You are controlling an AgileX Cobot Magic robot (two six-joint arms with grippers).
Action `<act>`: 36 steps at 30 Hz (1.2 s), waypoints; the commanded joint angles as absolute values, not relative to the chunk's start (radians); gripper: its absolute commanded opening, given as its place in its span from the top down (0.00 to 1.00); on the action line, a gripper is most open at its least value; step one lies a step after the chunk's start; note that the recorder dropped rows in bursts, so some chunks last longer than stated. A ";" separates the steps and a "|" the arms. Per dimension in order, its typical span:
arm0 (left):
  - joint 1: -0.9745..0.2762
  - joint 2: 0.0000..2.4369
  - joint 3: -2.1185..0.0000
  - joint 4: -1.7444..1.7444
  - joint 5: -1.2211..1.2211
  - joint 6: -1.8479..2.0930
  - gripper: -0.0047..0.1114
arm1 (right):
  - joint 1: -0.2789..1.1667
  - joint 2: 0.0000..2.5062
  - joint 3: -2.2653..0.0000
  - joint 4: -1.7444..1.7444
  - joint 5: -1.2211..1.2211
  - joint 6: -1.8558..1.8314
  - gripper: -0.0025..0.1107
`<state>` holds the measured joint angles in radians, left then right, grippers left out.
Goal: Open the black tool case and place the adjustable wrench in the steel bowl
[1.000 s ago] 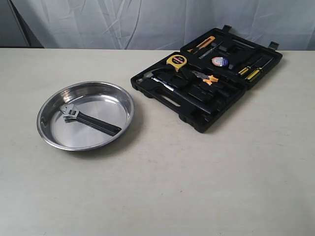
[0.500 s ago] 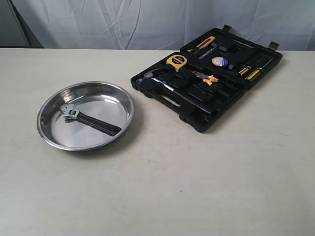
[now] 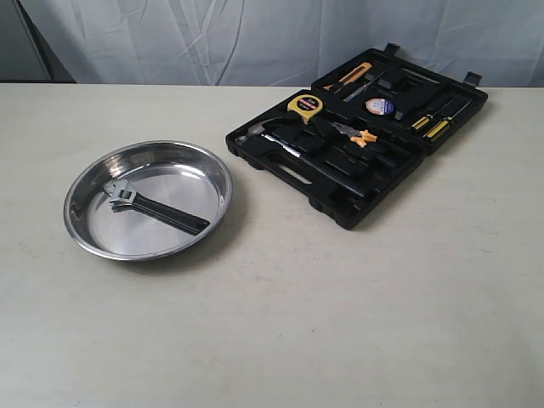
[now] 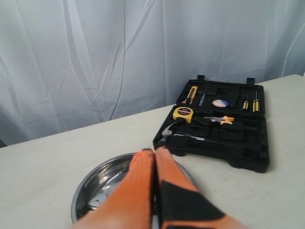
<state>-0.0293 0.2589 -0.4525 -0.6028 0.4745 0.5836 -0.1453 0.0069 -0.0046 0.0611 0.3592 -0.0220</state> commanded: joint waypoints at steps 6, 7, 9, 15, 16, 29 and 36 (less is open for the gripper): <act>-0.012 0.187 -0.317 -0.323 0.335 0.260 0.96 | -0.151 0.000 0.000 0.059 0.350 -0.023 0.98; -0.005 0.166 -0.290 -0.295 0.323 0.195 0.96 | -0.151 0.000 0.000 0.059 0.350 -0.023 0.98; 0.008 0.129 -0.249 -0.261 0.318 0.137 0.96 | -0.151 0.000 0.000 0.059 0.350 -0.023 0.98; 0.033 0.033 -0.166 -0.237 0.320 0.119 0.96 | -0.151 0.000 0.000 0.059 0.350 -0.023 0.98; 0.038 0.020 -0.155 -0.225 0.320 0.090 0.96 | -0.151 0.000 0.000 0.059 0.350 -0.023 0.98; 0.060 0.000 -0.004 -0.183 0.319 -0.076 0.96 | -0.151 0.000 0.000 0.059 0.350 -0.023 0.98; 0.060 0.000 0.000 -0.178 0.312 -0.074 0.96 | -0.151 0.000 0.000 0.059 0.350 -0.023 0.98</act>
<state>0.0574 0.0066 -0.0049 -0.1844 0.3320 -0.0675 -0.1453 0.0069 -0.0046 0.0611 0.3592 -0.0220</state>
